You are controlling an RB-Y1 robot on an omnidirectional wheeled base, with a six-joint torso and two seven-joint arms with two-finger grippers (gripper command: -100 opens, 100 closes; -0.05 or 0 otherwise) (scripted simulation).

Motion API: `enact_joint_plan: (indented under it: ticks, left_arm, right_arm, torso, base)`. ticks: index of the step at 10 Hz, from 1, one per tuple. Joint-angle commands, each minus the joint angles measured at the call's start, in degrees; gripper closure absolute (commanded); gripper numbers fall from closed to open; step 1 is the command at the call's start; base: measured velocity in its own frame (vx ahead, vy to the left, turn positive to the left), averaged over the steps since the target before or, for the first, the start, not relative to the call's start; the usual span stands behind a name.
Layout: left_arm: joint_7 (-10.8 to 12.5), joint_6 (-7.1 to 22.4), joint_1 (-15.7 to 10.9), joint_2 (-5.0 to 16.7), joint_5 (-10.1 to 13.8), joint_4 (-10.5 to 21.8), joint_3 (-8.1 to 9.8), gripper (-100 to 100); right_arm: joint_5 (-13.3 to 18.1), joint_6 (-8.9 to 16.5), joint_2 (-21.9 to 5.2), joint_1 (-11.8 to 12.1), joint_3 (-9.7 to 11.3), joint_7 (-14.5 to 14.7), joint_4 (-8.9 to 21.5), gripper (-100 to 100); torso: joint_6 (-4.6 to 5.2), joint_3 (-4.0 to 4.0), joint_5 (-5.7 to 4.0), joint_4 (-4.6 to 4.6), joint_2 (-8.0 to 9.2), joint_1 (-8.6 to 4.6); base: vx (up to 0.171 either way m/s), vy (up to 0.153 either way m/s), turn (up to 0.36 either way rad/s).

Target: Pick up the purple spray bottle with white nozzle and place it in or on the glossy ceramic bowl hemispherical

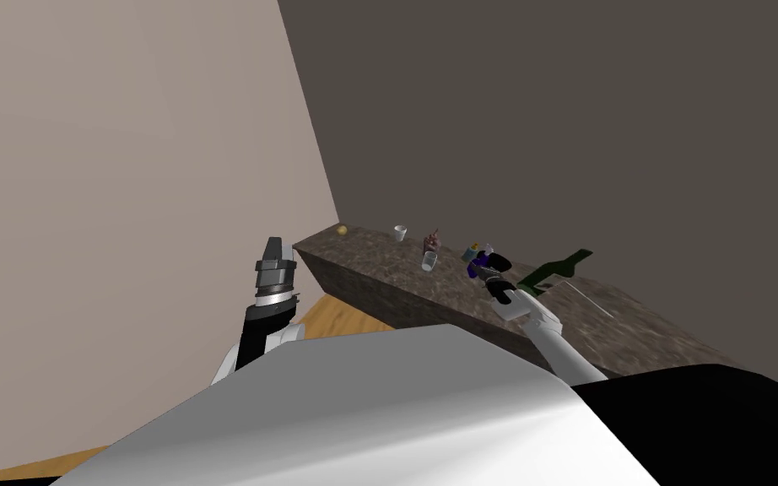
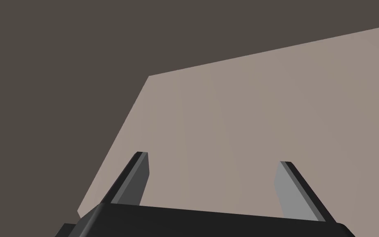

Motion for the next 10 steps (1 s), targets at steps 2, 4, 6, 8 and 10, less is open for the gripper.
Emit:
enact_joint_plan:
  ticks: [2, 4, 6, 8, 10]
  left_arm:
    - [0.00, 0.00, 0.00, 0.00, 0.00, 0.00, 0.00, 0]
    - [0.00, 0.00, 0.00, 0.00, 0.00, 0.00, 0.00, 0]
    - [0.00, 0.00, -0.01, 0.01, 0.00, 0.00, 0.01, 0]
    - [0.00, 0.00, 0.00, 0.01, 0.00, 0.00, 0.01, 0]
    - [0.00, 0.00, 0.00, 0.00, 0.00, 0.00, 0.00, 0]
  right_arm:
    - [0.67, 0.79, -0.68, -0.15, -0.55, 0.40, 1.03, -100]
    - [1.19, 1.68, -0.30, -1.57, -1.13, 0.78, 2.79, -100]
    - [1.73, 2.62, 0.25, -3.31, -1.76, 1.12, 4.84, -100]
    - [1.56, 2.36, 0.11, -2.62, -1.62, 1.00, 4.00, 100]
    - [1.55, 2.43, 0.09, -2.58, -1.68, 0.99, 4.02, 100]
  torso:
    - [-0.01, -0.01, -0.01, 0.00, -0.01, 0.00]
    - [0.02, 0.03, -0.04, 0.01, 0.06, -0.12]
    - [-0.01, 0.11, -0.09, 0.04, 0.20, -0.37]
    - [0.04, 0.12, -0.08, 0.04, 0.19, -0.30]
    - [-0.05, 0.03, -0.07, 0.00, 0.06, -0.14]
  base:
    - [0.016, 0.029, 0.060]
    - [-0.018, -0.020, 0.104]
    - [-0.054, -0.067, 0.210]
    - [-0.016, -0.019, 0.015]
    - [-0.002, -0.003, -0.007]
